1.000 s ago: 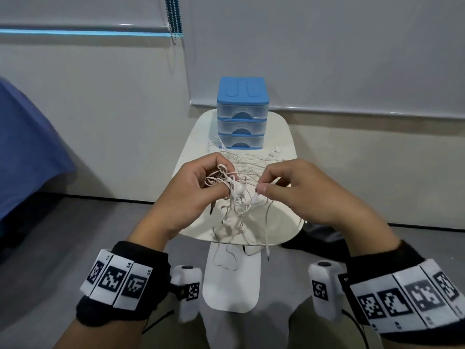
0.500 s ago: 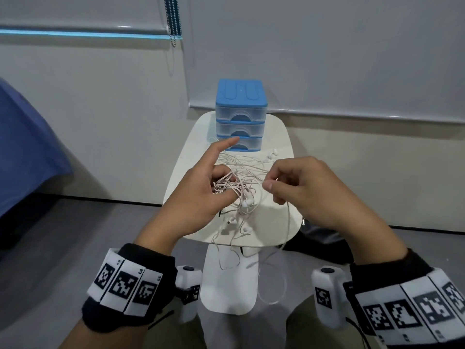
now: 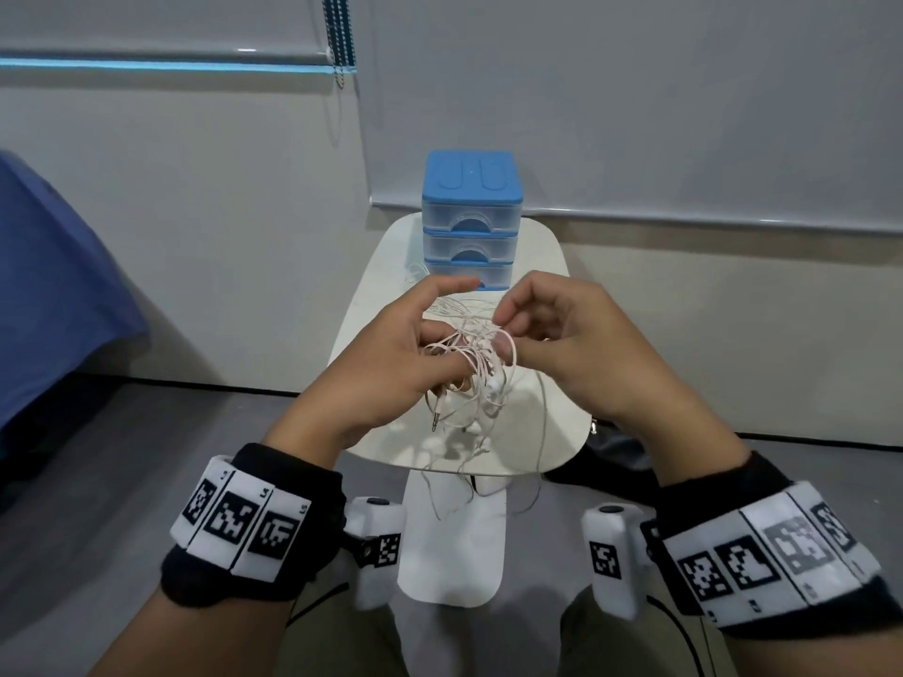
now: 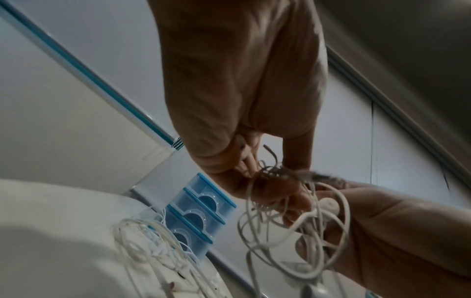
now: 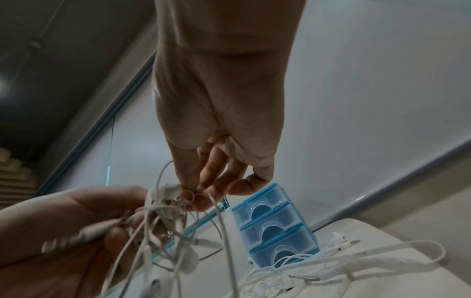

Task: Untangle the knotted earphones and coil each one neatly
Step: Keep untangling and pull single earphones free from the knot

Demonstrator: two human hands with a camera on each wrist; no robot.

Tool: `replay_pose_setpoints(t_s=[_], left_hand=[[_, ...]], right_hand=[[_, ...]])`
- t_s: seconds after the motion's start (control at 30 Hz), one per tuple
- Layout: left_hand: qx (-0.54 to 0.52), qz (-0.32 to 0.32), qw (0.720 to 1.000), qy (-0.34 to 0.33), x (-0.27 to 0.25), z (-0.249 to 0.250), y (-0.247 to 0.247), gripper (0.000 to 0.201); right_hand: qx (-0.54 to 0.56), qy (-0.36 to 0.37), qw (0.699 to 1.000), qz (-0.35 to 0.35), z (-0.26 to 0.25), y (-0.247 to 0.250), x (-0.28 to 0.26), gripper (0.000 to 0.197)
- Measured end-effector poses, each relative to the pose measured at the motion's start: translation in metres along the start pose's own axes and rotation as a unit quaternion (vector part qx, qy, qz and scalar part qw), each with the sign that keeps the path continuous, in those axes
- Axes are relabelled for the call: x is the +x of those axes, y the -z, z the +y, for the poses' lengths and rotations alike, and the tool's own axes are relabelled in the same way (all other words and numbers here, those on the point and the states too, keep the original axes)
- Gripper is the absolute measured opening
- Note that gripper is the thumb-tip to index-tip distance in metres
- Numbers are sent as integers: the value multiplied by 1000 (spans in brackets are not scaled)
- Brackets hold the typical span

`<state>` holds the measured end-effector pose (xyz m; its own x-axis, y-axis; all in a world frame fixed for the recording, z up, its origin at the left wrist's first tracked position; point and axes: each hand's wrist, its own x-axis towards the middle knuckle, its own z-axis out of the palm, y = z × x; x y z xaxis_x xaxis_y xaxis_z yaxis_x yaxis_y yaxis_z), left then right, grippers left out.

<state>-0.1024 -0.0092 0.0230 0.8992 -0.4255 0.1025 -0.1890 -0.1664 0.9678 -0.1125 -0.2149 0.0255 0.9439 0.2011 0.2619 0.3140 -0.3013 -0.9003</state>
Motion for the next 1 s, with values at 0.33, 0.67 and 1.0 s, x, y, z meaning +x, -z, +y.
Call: replay_pose_setpoints(t_s=[0.33,0.67,1.0], left_hand=[[-181,71,974,113,14,-7,-9,42],[-276,131,945,118,20,-6,-16,37],[-205,97,960,162,23,-11,-4,30]], right_hand=[[-64,93,992,59,-22,-21,-16,14],[-138,-80,975,-152,-5,-39,-15,13],[135,-29,986,-89,-39,-7,-8,17]])
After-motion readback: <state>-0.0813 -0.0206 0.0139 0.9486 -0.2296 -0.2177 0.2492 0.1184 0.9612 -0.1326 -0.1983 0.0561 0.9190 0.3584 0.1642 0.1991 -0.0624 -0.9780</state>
